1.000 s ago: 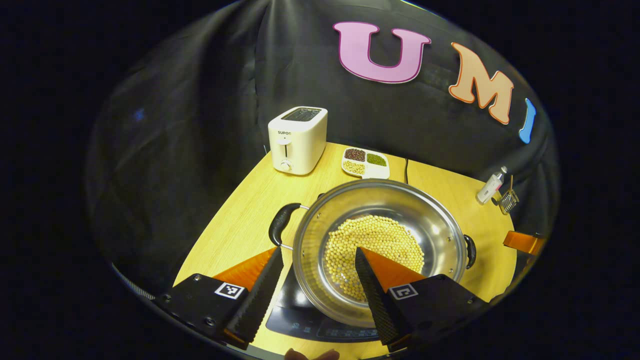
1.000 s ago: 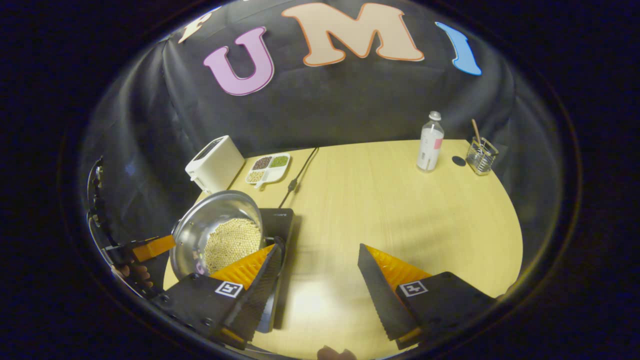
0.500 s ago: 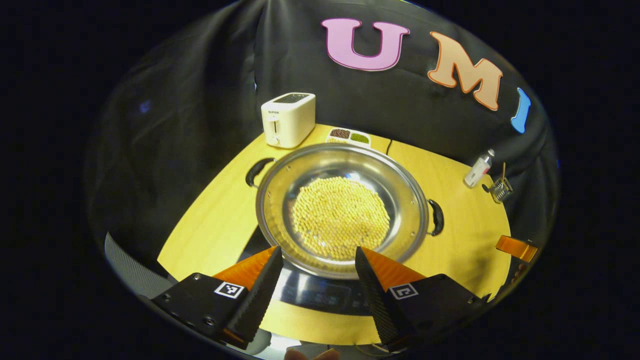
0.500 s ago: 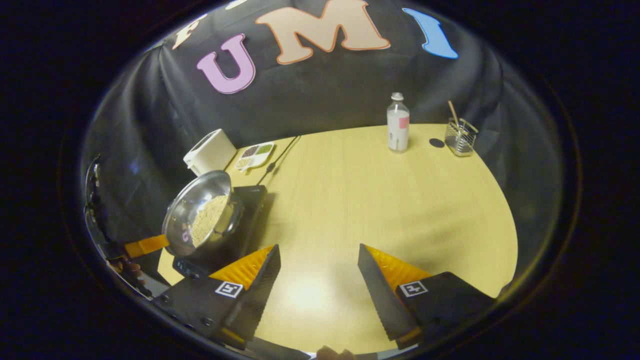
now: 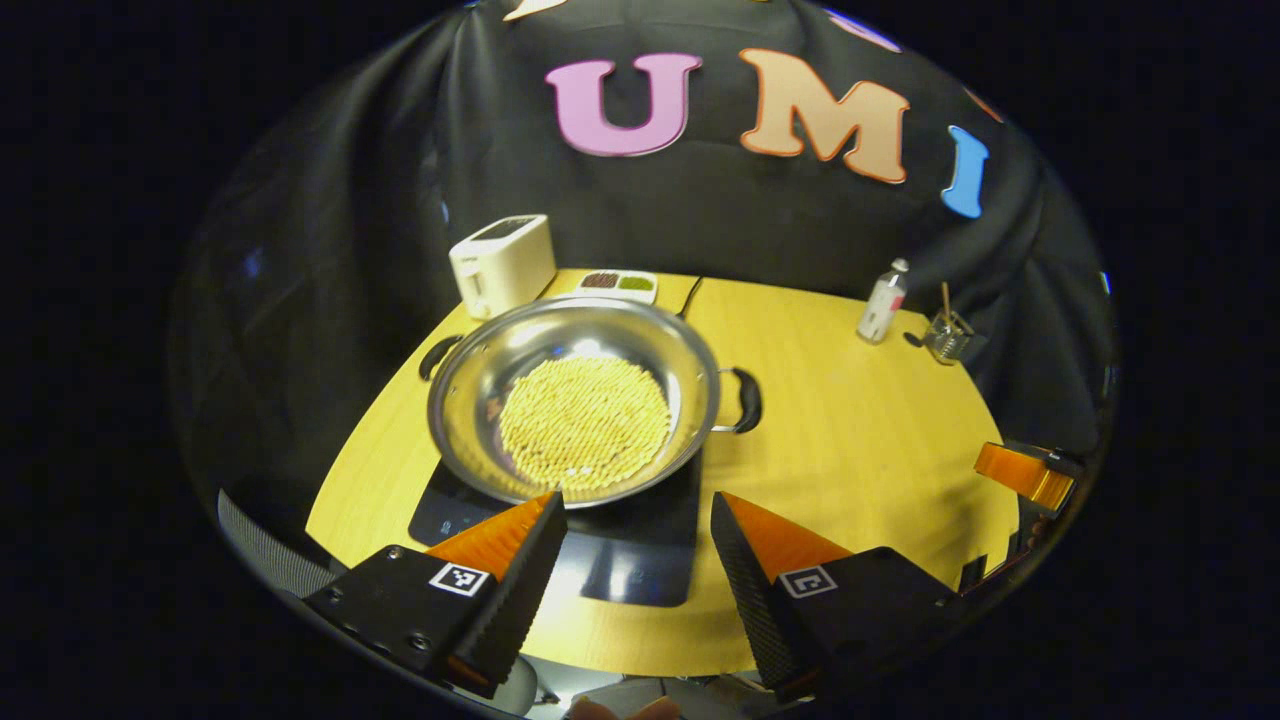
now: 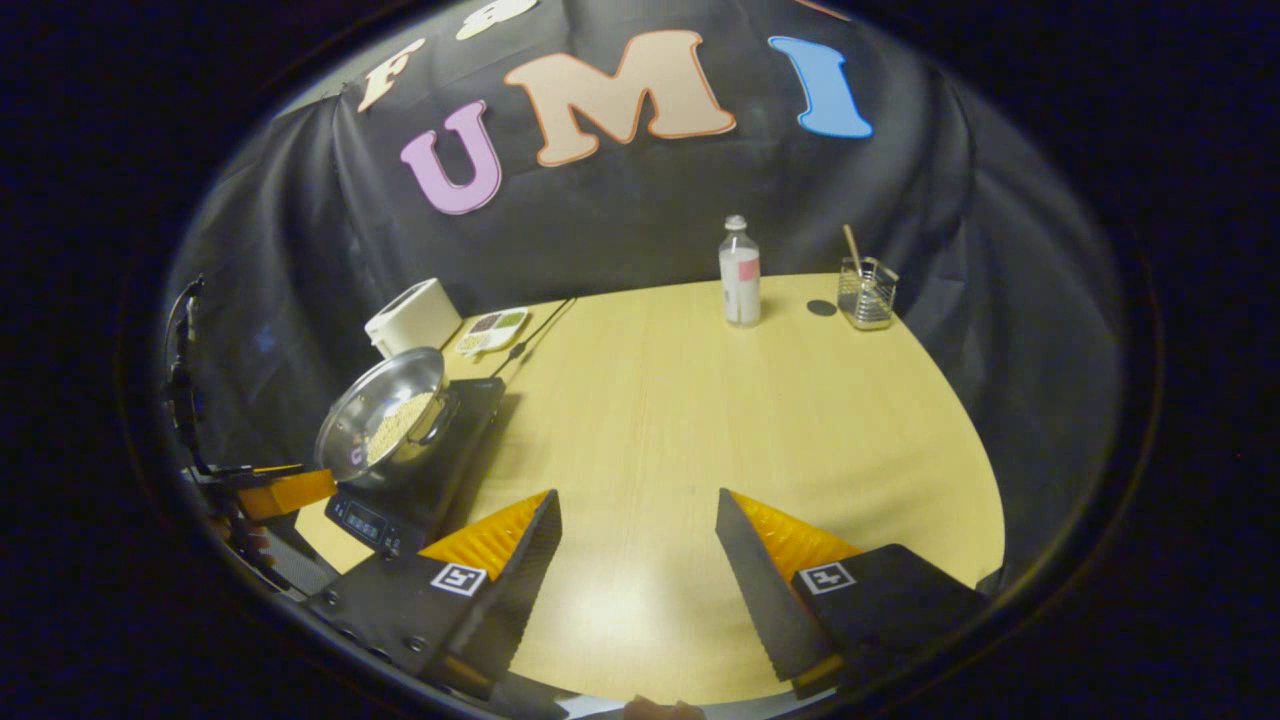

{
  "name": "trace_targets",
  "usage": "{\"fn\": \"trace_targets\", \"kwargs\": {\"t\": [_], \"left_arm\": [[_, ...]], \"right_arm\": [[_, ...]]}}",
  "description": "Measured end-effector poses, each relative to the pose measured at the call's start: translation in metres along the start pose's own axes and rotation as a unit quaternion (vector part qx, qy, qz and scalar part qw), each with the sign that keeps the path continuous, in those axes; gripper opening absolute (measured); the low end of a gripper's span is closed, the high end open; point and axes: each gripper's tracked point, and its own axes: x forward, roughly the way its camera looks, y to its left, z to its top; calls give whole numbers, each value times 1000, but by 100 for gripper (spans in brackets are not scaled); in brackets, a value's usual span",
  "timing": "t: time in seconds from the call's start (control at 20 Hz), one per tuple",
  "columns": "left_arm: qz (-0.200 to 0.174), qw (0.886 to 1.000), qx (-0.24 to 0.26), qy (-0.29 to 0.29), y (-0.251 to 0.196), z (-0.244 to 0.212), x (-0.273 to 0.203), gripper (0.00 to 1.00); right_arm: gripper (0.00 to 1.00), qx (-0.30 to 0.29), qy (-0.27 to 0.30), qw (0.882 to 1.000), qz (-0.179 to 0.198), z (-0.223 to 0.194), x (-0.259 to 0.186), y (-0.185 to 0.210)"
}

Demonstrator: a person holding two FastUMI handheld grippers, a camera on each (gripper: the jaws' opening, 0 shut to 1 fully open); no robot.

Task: First push the handle of the pot to place it horizontally, then grasp the pot with both hands and set it on the induction cooktop.

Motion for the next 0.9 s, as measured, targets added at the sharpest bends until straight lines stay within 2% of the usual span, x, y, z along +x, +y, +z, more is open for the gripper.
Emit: {"fn": "trace_targets", "kwargs": {"t": [0.1, 0.2, 0.35, 0.4, 0.45, 0.5, 0.7, 0.9], "left_arm": [[-22, 999, 18, -34, -15, 31, -6, 88], [-39, 997, 23, -67, -26, 61, -22, 91], [-61, 991, 9, -115, -34, 101, -48, 88], [-69, 989, 10, -127, -35, 111, -58, 88], [-75, 987, 16, -143, -36, 121, -68, 88], [-79, 984, 26, -159, -38, 131, -77, 88], [-89, 969, 61, -221, -47, 157, -114, 89], [-97, 958, 69, -261, -47, 163, -147, 88]], "right_arm": [[94, 9, -30, 999, -12, 23, -17, -4], [94, 6, -55, 998, -26, 46, -39, -4], [94, -31, -112, 992, -44, 92, -76, 4], [97, -42, -127, 990, -48, 104, -87, 9], [94, -44, -142, 988, -46, 117, -100, 22], [97, -44, -160, 985, -46, 130, -114, 33], [94, -69, -235, 968, -57, 165, -168, 57], [94, -63, -275, 957, -67, 181, -198, 73]]}}
